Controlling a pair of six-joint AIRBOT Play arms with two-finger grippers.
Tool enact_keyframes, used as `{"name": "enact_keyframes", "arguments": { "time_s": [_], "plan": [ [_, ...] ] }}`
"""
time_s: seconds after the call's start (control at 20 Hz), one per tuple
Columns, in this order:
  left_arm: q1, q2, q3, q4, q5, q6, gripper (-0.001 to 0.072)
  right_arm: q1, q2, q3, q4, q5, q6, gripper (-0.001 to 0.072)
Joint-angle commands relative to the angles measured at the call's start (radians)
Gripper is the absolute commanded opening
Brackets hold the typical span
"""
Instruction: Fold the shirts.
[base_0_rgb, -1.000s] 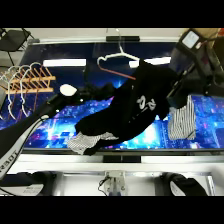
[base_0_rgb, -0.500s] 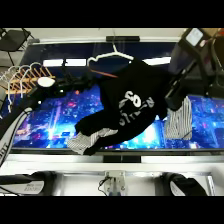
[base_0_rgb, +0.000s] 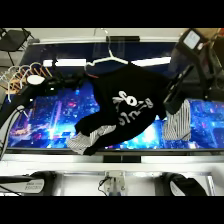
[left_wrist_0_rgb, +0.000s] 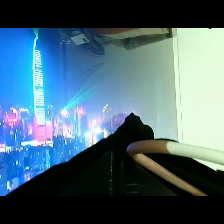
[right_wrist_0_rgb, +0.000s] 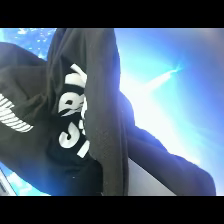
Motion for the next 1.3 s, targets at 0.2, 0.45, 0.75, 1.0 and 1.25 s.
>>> {"name": "enact_keyframes", "arguments": {
  "time_s": [0.2, 0.45, 0.75, 1.0, 1.25],
  "plan": [
    [0.069, 0.0, 0.0, 0.01, 0.057, 0.014, 0.0054, -0.001, 0.001, 0.001, -0.005, 0.056, -0.018, 0.0051],
    [0.101, -0.013, -0.001, 0.01, 0.067, 0.013, 0.0054, -0.001, 0.035, 0.001, 0.058, -0.044, -0.037, 0.0051],
    [0.151, -0.006, 0.0, -0.011, 0.05, 0.01, 0.0053, -0.001, 0.053, 0.001, 0.086, -0.001, -0.016, 0.0051],
    [0.209, -0.003, 0.046, -0.033, 0.051, 0.015, 0.0053, -0.001, 0.053, 0.001, 0.097, 0.005, -0.03, 0.0051],
    [0.233, -0.003, 0.179, -0.033, 0.048, 0.026, 0.0053, 0.0, 0.053, 0.001, 0.074, 0.078, -0.037, 0.0051]
  ]
}}
